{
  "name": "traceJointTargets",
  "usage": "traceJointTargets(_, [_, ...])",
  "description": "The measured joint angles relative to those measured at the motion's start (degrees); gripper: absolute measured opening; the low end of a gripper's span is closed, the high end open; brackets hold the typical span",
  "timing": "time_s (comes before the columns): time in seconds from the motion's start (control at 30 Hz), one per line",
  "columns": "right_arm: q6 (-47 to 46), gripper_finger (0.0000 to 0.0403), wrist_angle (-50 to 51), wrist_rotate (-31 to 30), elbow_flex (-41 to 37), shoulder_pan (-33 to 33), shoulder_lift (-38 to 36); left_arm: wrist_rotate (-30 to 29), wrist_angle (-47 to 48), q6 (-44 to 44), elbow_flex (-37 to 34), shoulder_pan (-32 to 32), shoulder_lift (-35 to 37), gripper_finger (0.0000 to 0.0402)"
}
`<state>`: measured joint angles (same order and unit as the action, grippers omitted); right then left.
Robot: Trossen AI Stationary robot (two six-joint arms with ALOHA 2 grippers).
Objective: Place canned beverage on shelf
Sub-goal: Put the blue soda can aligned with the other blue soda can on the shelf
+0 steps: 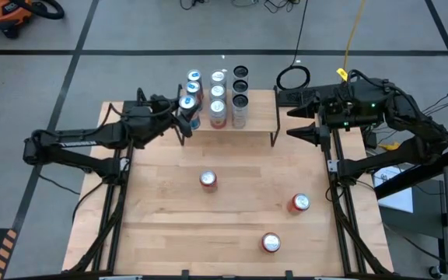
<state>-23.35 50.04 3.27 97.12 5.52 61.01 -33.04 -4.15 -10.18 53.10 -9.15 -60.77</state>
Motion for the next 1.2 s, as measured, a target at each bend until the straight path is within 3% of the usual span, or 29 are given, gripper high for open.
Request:
traceJointTargets(0.43, [0.3,0.0352,0.0,-0.4,0.0,0.0,0.1,-1.3,-0.1,-1.3,0.1,0.0,0.0,0.0244])
traceJointTargets(0.77, [1.5,0.0352,-0.1,-0.5,0.0,0.0,0.9,-1.6,0.0,7.7,-0.1,-3.7,-2.7,0.0246])
traceJointTargets(0.87, [1.5,0.0352,-0.1,-0.4,0.0,0.0,1.3,-1.6,-2.5,6.2,-2.2,-4.6,-3.6,0.0246])
traceJointTargets(1.03, [1.4,0.0352,-0.1,-0.4,0.0,0.0,1.4,-1.6,-15.2,4.5,-8.2,-4.7,-3.7,0.0246])
traceJointTargets(1.2, [1.4,0.0352,-0.1,-0.5,0.0,0.0,1.4,-2.2,-17.7,4.5,-10.9,-5.0,-3.7,0.0247])
